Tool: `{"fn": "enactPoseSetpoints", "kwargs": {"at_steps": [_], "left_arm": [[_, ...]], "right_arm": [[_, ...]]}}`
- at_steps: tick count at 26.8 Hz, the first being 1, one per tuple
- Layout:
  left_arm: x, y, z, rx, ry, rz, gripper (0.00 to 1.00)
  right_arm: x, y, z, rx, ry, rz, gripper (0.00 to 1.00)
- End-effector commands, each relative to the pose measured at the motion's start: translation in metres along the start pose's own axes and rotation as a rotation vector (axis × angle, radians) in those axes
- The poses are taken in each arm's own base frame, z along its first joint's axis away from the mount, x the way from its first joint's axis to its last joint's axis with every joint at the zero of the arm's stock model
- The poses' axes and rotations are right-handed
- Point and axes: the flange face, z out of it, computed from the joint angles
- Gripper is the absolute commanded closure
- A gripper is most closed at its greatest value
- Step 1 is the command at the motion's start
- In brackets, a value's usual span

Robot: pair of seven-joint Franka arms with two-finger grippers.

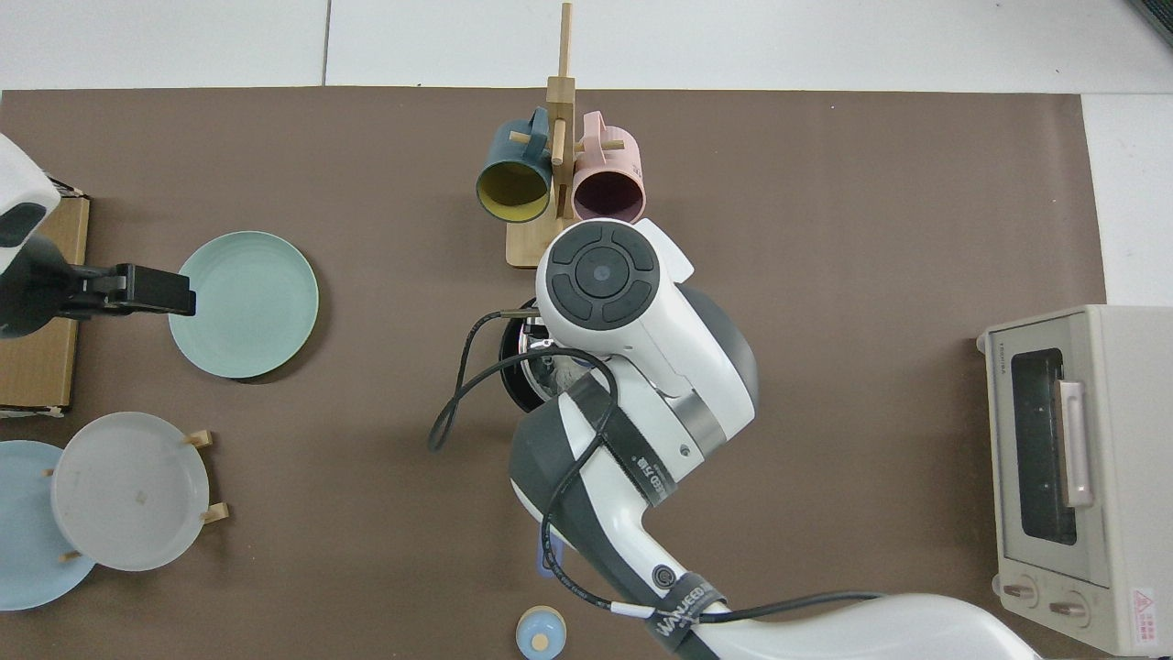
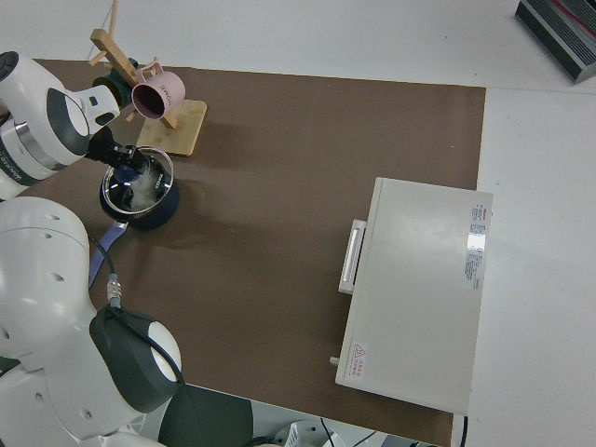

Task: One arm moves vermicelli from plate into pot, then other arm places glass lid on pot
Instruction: 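Lower the glass lid with the right gripper onto the saucepan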

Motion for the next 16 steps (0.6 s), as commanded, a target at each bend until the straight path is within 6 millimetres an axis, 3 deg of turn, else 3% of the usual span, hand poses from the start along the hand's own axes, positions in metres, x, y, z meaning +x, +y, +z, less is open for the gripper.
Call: {"fn": "enactPoseSetpoints", "kwargs": {"at_steps": [1, 16], "left_arm": [[-0.0059, 0.0018, -0.0020, -0.004, 0.002, -0.003, 0.00], [-0.0058, 0.0019, -0.0027, -0.004, 0.003, -0.003, 0.00]], "right_arm": [[0.0012, -0.0054, 0.0022, 0.009, 0.020, 0.009, 1.00], [0.0022, -0.0100, 0.0094, 0.027, 0.035, -0.006, 1.00]]}}
